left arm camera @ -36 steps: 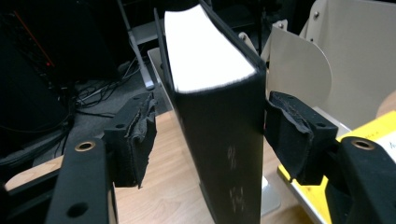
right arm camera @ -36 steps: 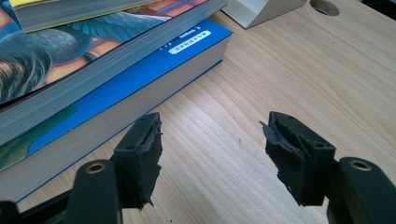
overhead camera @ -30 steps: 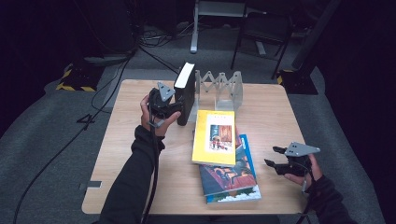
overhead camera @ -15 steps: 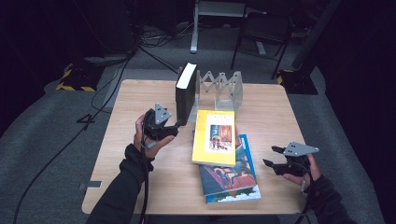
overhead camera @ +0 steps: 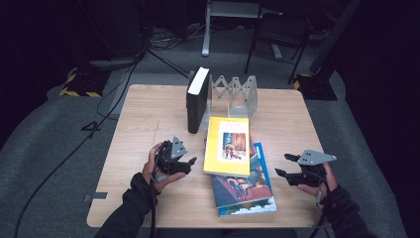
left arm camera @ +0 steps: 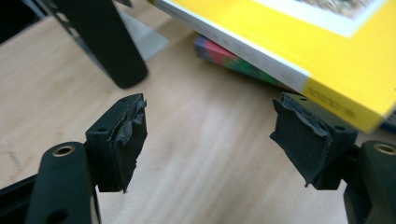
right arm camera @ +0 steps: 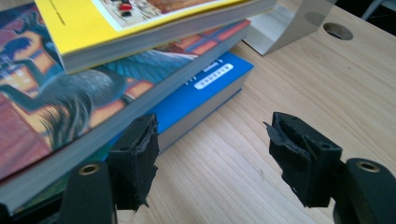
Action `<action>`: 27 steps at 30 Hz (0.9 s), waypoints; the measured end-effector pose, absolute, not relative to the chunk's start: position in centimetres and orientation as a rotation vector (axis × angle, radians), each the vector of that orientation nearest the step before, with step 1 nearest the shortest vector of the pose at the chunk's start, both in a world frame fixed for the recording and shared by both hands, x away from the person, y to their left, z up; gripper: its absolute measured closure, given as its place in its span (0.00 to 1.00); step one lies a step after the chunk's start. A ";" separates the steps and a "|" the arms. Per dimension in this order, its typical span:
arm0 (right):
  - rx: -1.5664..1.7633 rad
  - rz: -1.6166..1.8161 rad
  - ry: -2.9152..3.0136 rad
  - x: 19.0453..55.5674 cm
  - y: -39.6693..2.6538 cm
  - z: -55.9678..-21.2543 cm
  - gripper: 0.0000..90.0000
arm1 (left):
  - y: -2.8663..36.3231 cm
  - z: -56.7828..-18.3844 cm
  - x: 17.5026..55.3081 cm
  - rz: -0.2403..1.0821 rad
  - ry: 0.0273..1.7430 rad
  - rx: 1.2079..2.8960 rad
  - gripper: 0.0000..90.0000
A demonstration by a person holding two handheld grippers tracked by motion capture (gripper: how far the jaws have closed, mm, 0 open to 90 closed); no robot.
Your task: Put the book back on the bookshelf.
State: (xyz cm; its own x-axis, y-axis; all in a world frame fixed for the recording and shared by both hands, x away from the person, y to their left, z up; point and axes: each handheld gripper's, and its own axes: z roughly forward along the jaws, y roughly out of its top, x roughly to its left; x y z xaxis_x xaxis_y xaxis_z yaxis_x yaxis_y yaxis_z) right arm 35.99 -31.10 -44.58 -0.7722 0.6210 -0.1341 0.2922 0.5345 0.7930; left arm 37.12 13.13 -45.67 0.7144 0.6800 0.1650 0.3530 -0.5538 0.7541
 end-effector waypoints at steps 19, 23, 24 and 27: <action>0.684 1.229 2.386 35.8 -26.4 -42.4 0.33 | 11.6 -49.4 35.8 0.361 0.693 2.365 0.30; 0.653 1.220 2.413 36.0 -24.8 -42.5 0.33 | 11.8 -49.6 36.1 0.322 0.702 2.346 0.29; 0.652 1.220 2.419 36.1 -24.5 -42.6 0.33 | 11.9 -49.7 36.2 0.307 0.709 2.338 0.28; 0.650 1.218 2.433 36.4 -23.6 -42.8 0.33 | 12.3 -50.0 36.9 0.258 0.727 2.315 0.24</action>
State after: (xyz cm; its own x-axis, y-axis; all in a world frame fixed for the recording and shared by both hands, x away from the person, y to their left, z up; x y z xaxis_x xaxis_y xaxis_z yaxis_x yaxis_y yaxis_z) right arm 36.38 -23.63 -42.80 -0.8365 0.5394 -0.0969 0.2455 0.5268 0.8138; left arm 36.88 12.33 -50.03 0.8236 0.5670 -0.0156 0.4308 -0.6074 0.6675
